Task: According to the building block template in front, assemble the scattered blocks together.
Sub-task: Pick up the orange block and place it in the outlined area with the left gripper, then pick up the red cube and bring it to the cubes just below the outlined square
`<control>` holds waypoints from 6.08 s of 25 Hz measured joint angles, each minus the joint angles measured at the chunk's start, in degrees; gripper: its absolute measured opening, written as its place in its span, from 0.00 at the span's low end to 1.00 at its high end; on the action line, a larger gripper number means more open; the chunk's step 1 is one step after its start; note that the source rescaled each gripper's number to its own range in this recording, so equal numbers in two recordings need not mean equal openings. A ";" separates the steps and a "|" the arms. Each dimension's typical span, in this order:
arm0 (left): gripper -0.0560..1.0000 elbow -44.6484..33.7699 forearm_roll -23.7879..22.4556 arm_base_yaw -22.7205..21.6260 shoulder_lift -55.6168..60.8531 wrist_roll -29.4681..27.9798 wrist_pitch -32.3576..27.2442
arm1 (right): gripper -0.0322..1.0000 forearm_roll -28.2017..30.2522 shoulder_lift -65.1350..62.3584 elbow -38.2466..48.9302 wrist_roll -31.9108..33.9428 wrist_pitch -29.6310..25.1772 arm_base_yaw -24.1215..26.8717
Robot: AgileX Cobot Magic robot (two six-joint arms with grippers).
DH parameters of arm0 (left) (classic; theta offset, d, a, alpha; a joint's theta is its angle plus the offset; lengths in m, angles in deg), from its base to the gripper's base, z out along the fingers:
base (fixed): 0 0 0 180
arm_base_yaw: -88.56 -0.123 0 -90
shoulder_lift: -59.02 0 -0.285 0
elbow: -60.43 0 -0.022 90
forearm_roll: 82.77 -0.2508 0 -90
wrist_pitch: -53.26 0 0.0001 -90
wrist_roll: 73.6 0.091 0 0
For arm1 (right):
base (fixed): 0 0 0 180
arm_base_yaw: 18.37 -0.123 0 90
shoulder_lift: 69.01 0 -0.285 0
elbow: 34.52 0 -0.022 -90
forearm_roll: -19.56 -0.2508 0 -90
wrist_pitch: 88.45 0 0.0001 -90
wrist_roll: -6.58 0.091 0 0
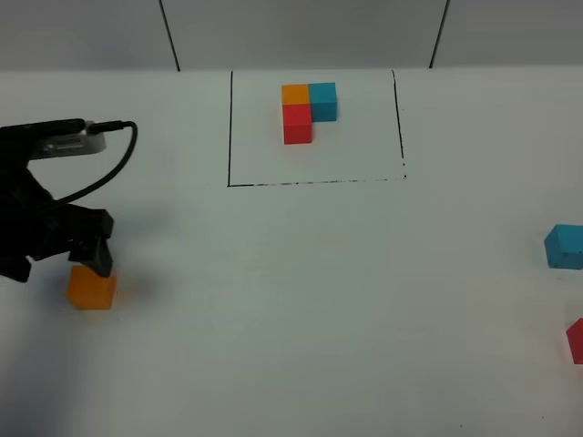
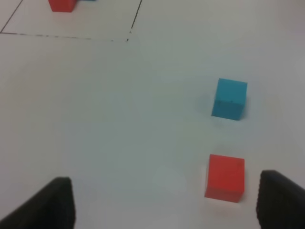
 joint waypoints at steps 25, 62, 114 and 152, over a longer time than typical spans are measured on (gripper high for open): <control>0.92 -8.59 -5.57 1.11 -3.84 -8.85 14.22 | 0.60 -0.05 0.00 0.00 0.00 0.00 0.00; 0.05 8.53 -14.39 15.36 -11.79 17.75 2.13 | 0.60 -0.05 0.00 0.00 0.00 0.00 0.00; 0.05 65.73 -13.40 30.06 -51.64 49.05 -14.67 | 0.60 -1.48 0.00 0.00 0.00 0.00 0.00; 0.82 68.59 -12.22 30.06 -50.08 47.68 -14.68 | 0.60 -1.48 0.00 0.00 0.00 0.00 0.00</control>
